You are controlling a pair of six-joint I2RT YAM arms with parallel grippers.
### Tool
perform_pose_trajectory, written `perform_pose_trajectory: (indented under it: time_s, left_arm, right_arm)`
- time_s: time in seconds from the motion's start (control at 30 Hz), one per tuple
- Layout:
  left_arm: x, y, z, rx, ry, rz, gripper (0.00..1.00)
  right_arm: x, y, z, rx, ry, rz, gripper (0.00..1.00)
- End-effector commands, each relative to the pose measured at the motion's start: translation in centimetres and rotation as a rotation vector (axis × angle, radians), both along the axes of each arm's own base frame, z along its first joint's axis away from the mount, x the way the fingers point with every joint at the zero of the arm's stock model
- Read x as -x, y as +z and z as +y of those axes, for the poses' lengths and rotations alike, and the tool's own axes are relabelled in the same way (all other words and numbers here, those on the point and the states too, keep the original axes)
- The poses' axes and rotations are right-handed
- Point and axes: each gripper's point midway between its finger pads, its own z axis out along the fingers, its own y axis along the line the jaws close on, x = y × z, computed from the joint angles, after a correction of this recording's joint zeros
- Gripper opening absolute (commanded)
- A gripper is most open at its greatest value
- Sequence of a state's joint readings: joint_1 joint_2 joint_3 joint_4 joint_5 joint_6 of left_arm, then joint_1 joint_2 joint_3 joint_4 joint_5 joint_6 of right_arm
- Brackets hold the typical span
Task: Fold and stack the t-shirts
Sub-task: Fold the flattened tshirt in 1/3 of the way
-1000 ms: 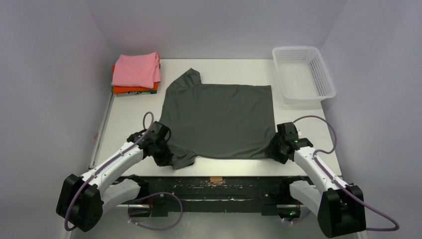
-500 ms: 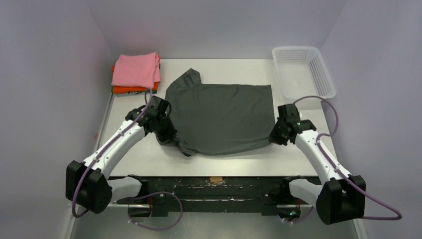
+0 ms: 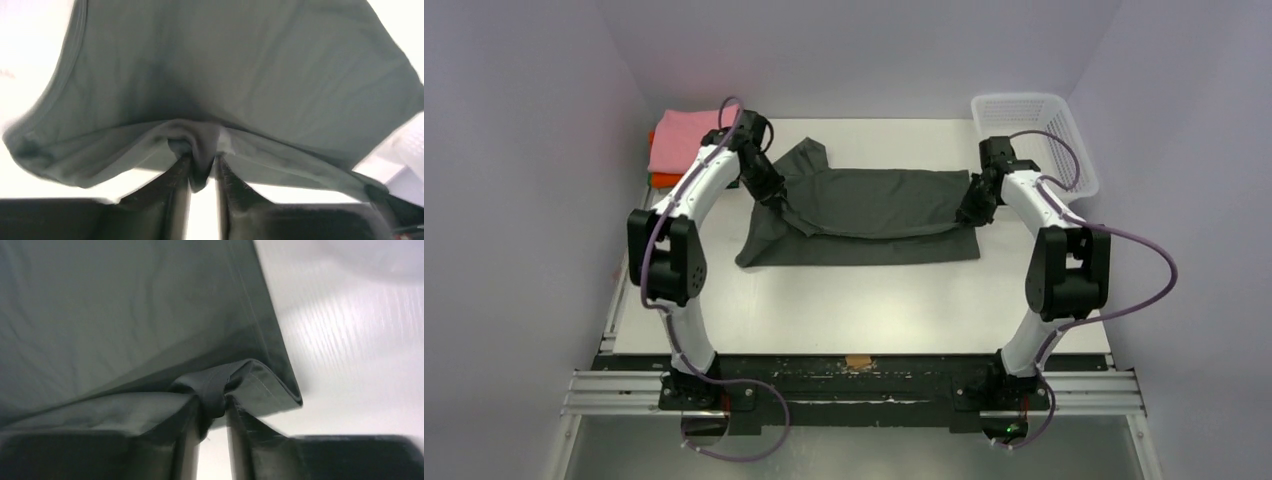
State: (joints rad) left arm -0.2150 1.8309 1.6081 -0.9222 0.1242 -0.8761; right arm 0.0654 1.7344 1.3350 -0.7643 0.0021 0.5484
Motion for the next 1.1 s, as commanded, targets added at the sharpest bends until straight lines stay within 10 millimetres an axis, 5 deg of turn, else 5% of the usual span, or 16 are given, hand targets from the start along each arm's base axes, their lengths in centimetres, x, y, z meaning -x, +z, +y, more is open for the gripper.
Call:
perform_pose_trajectory:
  time_s: [0.0, 0.07, 0.13, 0.3, 0.43, 0.5, 0.63, 0.87, 0.97, 1.07]
  left_arm:
    - [-4.7, -0.7, 2.9, -0.119, 0.032, 0.023, 0.50]
    - [-5.0, -0.2, 3.0, -0.109, 0.019, 0.066, 0.75]
    - [-4.9, 0.3, 3.0, -0.113, 0.014, 0.039, 0.87]
    - [-1.0, 0.5, 1.7, -0.033, -0.038, -0.031, 0.99]
    - [1.5, 0.2, -0.3, 0.017, -0.133, -0.069, 1.00]
    - [1.3, -0.6, -1.2, 0.032, -0.152, -0.086, 1.00]
    - [-1.0, -2.3, -3.8, 0.123, -0.189, -0.088, 1.00]
    - [-6.5, -5.4, -7.1, 0.150, -0.232, -0.064, 1.00]
    - [-10.2, -5.2, -7.9, 0.154, -0.221, -0.129, 1.00]
    - [-14.3, -2.8, -8.8, 0.180, -0.218, -0.223, 1.00]
  right_arm:
    - [-6.1, 2.4, -1.2, -0.026, -0.025, -0.172, 0.46]
    - [-6.9, 3.5, -1.2, -0.016, 0.004, -0.206, 0.72]
    - [-6.7, 4.8, -0.7, -0.024, 0.029, -0.257, 0.82]
    - [-3.9, 5.4, 1.2, -0.029, 0.109, -0.303, 0.83]
    - [-1.7, 3.1, 4.9, -0.071, 0.238, -0.279, 0.83]
    - [-1.2, 1.6, 6.1, -0.078, 0.277, -0.254, 0.83]
    - [-2.1, 0.3, 7.0, -0.106, 0.282, -0.250, 0.83]
    - [-4.8, 1.2, 6.7, -0.076, 0.249, -0.303, 0.83]
    - [-5.5, 1.5, 6.6, -0.064, 0.237, -0.317, 0.83]
    - [-6.1, 1.9, 6.5, -0.059, 0.231, -0.331, 0.83]
